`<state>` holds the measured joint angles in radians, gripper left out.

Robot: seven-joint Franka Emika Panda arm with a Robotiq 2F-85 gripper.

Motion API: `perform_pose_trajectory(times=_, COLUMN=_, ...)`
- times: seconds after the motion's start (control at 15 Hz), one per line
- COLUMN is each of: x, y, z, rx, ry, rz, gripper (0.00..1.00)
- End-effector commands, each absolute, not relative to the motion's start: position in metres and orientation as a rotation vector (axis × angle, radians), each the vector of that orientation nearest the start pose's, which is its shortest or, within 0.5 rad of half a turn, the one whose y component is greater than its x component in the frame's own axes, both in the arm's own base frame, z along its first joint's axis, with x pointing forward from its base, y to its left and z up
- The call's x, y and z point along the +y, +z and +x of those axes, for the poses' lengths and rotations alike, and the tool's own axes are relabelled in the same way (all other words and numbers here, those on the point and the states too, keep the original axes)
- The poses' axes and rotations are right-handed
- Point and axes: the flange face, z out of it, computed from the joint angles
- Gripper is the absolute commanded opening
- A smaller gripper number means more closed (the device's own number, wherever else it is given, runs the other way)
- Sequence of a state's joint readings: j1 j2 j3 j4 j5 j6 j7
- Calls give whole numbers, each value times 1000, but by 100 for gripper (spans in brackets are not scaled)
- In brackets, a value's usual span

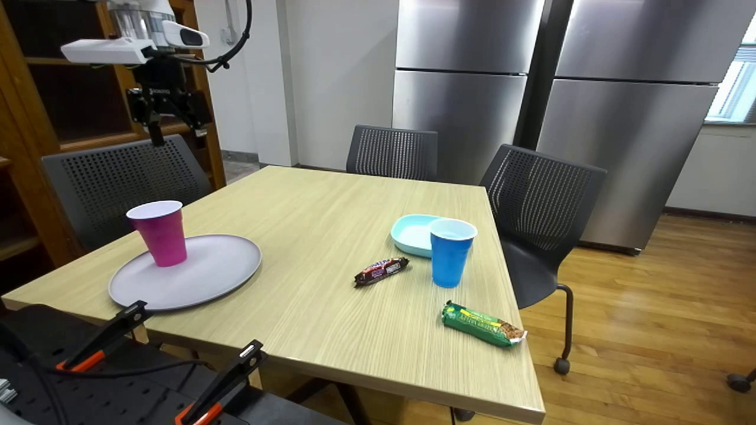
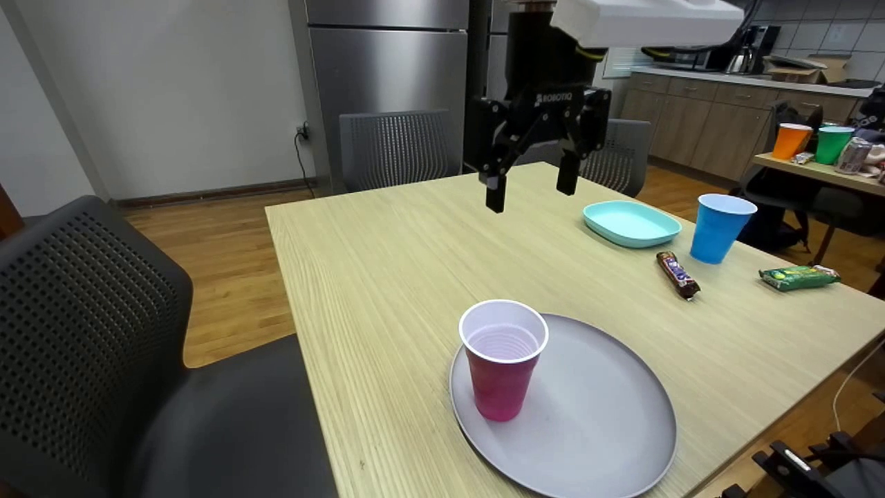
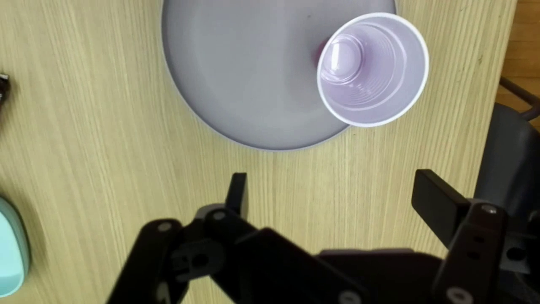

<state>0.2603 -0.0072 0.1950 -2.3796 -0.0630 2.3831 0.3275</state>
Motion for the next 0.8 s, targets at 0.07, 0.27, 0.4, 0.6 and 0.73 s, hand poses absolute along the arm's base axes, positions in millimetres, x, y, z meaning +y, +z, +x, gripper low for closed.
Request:
perform_pose_trajectory(times=0.07, x=165, y=340, z=453, rx=-97, ry=-28, rz=-3156, gripper=100)
perform_pose_trajectory(times=0.27, x=120, y=342, z=462, rx=71, ry=-30, rz=-3139, gripper=100)
perform_pose_trajectory(times=0.4, x=89, y=342, z=466, rx=173, ry=-35, rz=-3125, gripper=100)
perform_pose_trajectory(times=0.6, x=43, y=339, z=471, rx=308, ry=-34, rz=-3116, gripper=100)
perform_pose_trajectory(times=0.73, x=16, y=339, z=474, rx=391, ry=-43, rz=-3101, gripper=100)
